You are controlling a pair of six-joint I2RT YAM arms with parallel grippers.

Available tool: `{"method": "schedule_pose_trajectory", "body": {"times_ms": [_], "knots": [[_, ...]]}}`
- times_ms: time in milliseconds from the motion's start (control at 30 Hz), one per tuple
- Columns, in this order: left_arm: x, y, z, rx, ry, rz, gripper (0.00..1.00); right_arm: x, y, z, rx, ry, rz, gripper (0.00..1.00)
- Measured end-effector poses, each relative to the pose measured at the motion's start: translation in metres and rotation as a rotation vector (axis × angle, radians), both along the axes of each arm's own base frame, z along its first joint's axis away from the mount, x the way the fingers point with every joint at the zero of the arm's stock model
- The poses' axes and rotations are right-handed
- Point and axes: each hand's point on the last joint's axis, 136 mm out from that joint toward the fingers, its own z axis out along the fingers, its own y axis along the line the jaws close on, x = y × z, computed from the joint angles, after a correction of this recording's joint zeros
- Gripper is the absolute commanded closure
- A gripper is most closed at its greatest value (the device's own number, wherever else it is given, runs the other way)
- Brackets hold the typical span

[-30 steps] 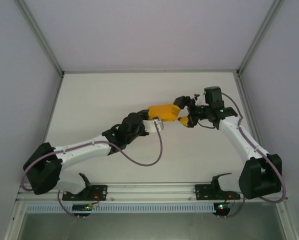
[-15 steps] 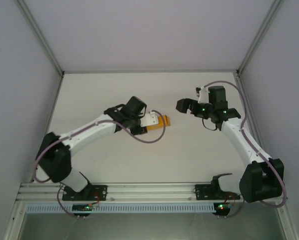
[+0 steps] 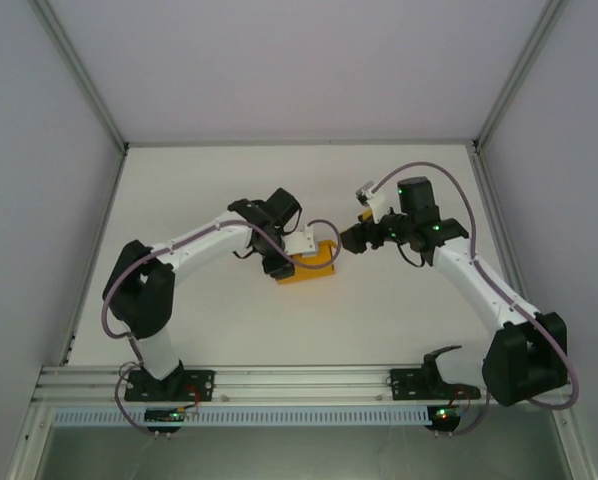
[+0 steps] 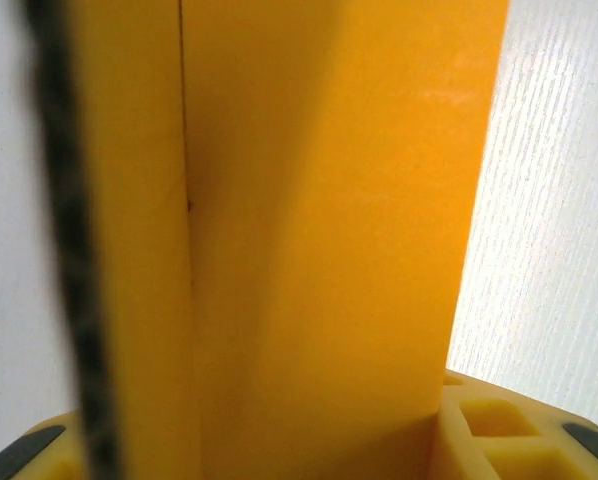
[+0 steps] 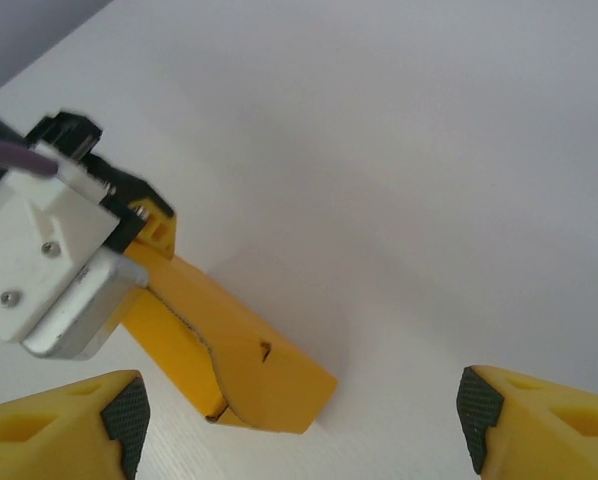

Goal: Assemble paper box

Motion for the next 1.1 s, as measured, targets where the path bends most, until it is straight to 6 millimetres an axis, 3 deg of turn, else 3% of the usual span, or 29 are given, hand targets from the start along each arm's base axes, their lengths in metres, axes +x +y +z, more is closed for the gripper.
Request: {"method": "schedule_pose_trajectory", "body": {"times_ms": [200,300,467,700,800,1100], "knots": [[0.005,-0.004,-0.006,0.011,0.017,-0.001,0.42,-0.005,0.008,-0.027,-0.051,0.08,0.049,0.32],[0.006,-0.003,-0.006,0.015,0.022,0.001,0.42,-0.007,0.01,-0.036,-0.067,0.103,0.065,0.35],[0.007,-0.004,-0.004,0.011,0.018,0.002,0.43,-0.01,0.013,-0.039,-0.081,0.1,0.082,0.38],[0.008,-0.005,-0.004,0.008,0.015,0.005,0.55,-0.004,0.016,-0.048,-0.097,0.11,0.09,0.46],[0.009,-0.006,-0.003,0.003,0.01,0.005,0.57,0.002,0.018,-0.05,-0.103,0.112,0.092,0.53],[0.013,-0.01,-0.002,-0.014,-0.009,0.005,0.66,0.006,0.022,-0.059,-0.128,0.14,0.093,0.88]]}}
